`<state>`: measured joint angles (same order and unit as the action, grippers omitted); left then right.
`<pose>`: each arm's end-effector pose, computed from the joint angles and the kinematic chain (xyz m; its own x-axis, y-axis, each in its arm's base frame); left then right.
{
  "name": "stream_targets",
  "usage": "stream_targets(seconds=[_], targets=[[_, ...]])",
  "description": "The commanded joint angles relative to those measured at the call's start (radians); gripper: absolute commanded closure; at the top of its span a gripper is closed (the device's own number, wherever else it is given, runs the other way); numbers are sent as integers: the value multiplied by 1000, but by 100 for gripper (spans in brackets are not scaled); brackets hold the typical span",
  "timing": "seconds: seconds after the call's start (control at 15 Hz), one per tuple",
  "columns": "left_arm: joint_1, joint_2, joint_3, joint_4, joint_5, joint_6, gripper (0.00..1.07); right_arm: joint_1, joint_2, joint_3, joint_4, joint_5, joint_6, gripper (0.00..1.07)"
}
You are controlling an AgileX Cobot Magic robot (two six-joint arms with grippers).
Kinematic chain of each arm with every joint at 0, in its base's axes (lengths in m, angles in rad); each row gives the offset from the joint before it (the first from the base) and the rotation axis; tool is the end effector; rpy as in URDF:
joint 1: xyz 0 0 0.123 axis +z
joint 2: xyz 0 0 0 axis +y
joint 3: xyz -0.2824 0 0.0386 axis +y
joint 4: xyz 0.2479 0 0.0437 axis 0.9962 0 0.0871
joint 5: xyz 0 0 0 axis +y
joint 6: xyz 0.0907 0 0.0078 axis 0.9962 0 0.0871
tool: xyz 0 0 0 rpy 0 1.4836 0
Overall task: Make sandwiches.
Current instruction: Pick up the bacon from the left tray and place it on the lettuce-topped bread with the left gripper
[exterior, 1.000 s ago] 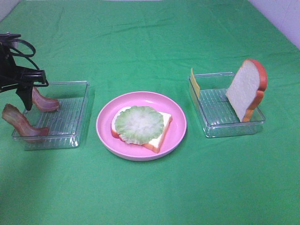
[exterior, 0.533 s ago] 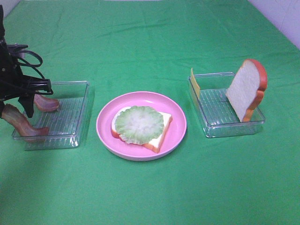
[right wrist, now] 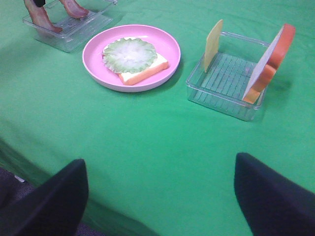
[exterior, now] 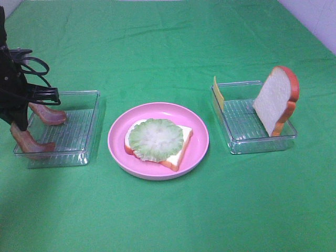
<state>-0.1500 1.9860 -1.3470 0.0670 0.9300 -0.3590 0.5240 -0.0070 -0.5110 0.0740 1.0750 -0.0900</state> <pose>0.3788 -0.0523 0.1625 -0.9804 -0.1685 -0.1022 -0.1716 0.9849 0.0226 -0.0098 0.0012 0.2792 -0.3604 -0.2714 -0.8924 -0.5701 0.8213 -0.0195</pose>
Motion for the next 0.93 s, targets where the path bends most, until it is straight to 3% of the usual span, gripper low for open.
stream_targets(seconds=[0.07, 0.47, 0.67, 0.73, 0.93], targets=[[-1, 2, -3, -27, 3, -12, 107, 2, -13, 5, 0, -12, -7, 31], [-2, -97, -15, -93, 10, 32, 107, 2, -13, 5, 0, -12, -7, 31], [-2, -185, -20, -226, -26, 123, 107, 2, -13, 5, 0, -12, -7, 31], [-2, -185, -20, -226, -26, 123, 107, 2, -13, 5, 0, -12, -7, 31], [-4, -207, -20, -509, -96, 317, 107, 2, -13, 5, 0, -12, -7, 31]])
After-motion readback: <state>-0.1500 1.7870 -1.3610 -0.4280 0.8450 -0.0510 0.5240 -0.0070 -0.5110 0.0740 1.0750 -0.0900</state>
